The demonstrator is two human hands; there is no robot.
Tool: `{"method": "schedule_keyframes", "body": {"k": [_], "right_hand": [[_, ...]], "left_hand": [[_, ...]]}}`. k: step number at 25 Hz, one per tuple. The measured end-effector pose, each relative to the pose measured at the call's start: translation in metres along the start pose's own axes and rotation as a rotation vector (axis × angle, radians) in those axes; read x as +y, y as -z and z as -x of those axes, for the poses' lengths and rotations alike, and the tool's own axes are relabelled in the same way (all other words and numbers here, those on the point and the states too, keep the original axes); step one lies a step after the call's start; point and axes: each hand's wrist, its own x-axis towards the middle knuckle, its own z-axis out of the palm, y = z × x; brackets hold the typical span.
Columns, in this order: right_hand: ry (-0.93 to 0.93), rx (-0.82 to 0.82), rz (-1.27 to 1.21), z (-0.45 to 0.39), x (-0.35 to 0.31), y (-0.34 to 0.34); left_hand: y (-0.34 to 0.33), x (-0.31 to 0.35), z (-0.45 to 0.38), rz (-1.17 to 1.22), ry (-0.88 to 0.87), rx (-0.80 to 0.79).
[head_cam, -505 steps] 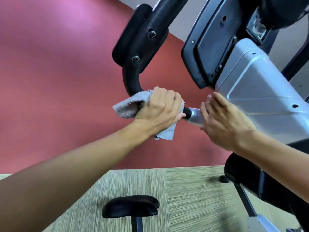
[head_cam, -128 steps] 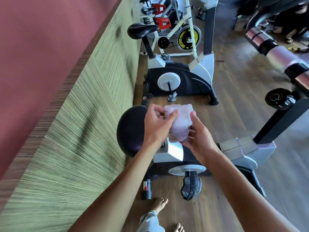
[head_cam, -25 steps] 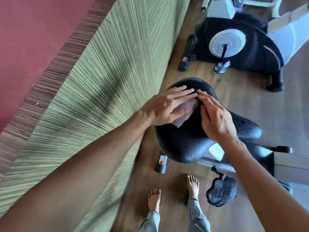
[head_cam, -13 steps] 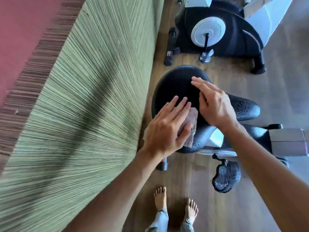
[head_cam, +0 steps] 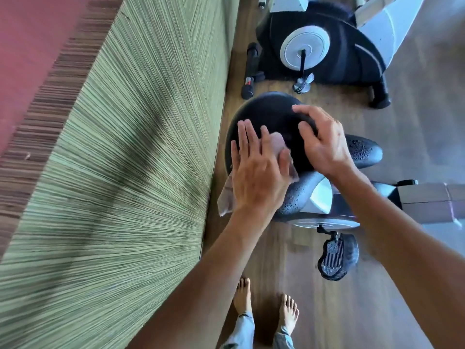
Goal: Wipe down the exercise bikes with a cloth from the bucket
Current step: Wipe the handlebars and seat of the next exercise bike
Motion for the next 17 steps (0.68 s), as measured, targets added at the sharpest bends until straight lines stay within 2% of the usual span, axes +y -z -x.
{"method": "schedule_keyframes", "body": {"k": [2,3,5,7,9,13,14,15,17], "right_hand": [[-0.017,0.167,0.032,0.025,-0.022,-0.011],[-0.017,0.214,0.105,0.044,-0.038,-0.023],[-0.096,0.114,0.291,0.073,-0.072,-0.054],[-0.261,-0.011,0.487,0.072,-0.089,-0.088],[-0.254,-0.077,0.661,0.057,-0.093,-0.103],[0.169,-0.044,0.697,0.081,-0.053,-0.076],[0.225,-0.074,0.705,0.095,-0.045,-0.061],[0.241,-0.084,0.732,0.102,-0.037,-0.049],[0.137,-0.050,0.744,0.087,-0.035,-0.048]], "left_hand": [[0.027,0.007,-0.027,0.281,0.157,-0.147],[0.041,0.002,-0.033,0.454,0.176,-0.143],[0.062,-0.022,-0.033,0.686,0.218,0.003],[0.071,-0.050,-0.031,0.867,0.323,0.111],[0.062,-0.069,-0.034,0.899,0.347,0.118],[0.048,-0.075,-0.044,0.941,0.289,0.034],[0.047,-0.077,-0.043,0.954,0.291,0.013],[0.047,-0.079,-0.041,0.961,0.288,-0.011],[0.046,-0.085,-0.036,0.958,0.294,-0.020]]}}
